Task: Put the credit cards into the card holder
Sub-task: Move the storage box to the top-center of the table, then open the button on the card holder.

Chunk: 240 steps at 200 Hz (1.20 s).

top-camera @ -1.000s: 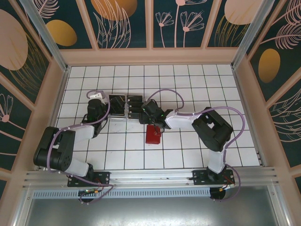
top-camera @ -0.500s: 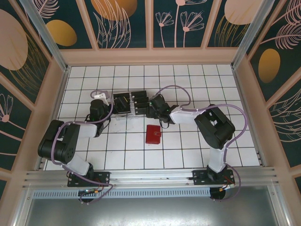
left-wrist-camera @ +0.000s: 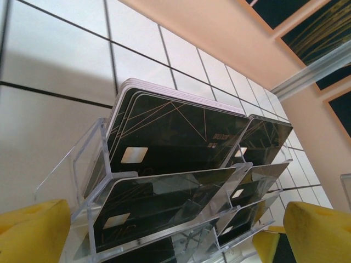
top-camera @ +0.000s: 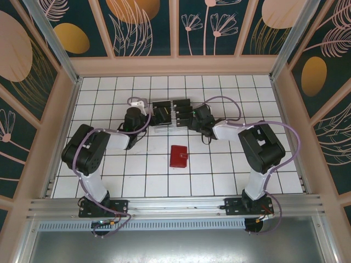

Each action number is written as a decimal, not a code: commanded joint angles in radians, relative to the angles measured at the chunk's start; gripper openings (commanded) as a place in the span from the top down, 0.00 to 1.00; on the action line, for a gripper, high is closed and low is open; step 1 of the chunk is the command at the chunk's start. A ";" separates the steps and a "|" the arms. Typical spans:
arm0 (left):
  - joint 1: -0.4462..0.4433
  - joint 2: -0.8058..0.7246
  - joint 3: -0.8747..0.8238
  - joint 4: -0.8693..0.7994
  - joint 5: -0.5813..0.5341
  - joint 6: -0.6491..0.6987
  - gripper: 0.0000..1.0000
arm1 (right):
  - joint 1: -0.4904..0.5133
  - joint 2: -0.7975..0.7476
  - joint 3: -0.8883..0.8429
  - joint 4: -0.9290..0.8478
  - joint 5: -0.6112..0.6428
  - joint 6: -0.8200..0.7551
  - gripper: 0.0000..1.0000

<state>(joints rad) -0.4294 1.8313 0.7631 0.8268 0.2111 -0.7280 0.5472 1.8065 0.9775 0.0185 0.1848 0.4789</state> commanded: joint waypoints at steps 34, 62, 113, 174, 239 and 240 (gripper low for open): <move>-0.066 0.092 0.129 0.002 0.008 -0.040 0.02 | -0.085 -0.019 -0.024 -0.053 -0.022 -0.063 0.40; -0.066 0.068 0.132 -0.033 -0.019 -0.035 0.02 | -0.081 -0.076 -0.030 -0.078 -0.060 -0.069 0.40; -0.063 -0.037 0.114 -0.128 -0.090 -0.014 0.01 | -0.006 -0.264 -0.056 -0.172 -0.035 -0.041 0.41; -0.046 -0.243 0.094 -0.451 -0.275 -0.011 0.01 | 0.220 -0.358 -0.073 -0.337 0.024 0.042 0.46; -0.047 -0.435 -0.056 -0.677 -0.276 -0.024 0.01 | 0.423 -0.269 -0.055 -0.426 0.103 0.128 0.53; -0.048 -0.437 -0.059 -0.677 -0.274 -0.025 0.02 | 0.425 -0.266 -0.055 -0.426 0.104 0.129 0.53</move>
<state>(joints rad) -0.4816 1.4631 0.7807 0.2535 -0.0620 -0.7490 0.9260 1.4940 0.9180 -0.3382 0.2211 0.5556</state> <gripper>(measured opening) 0.985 0.474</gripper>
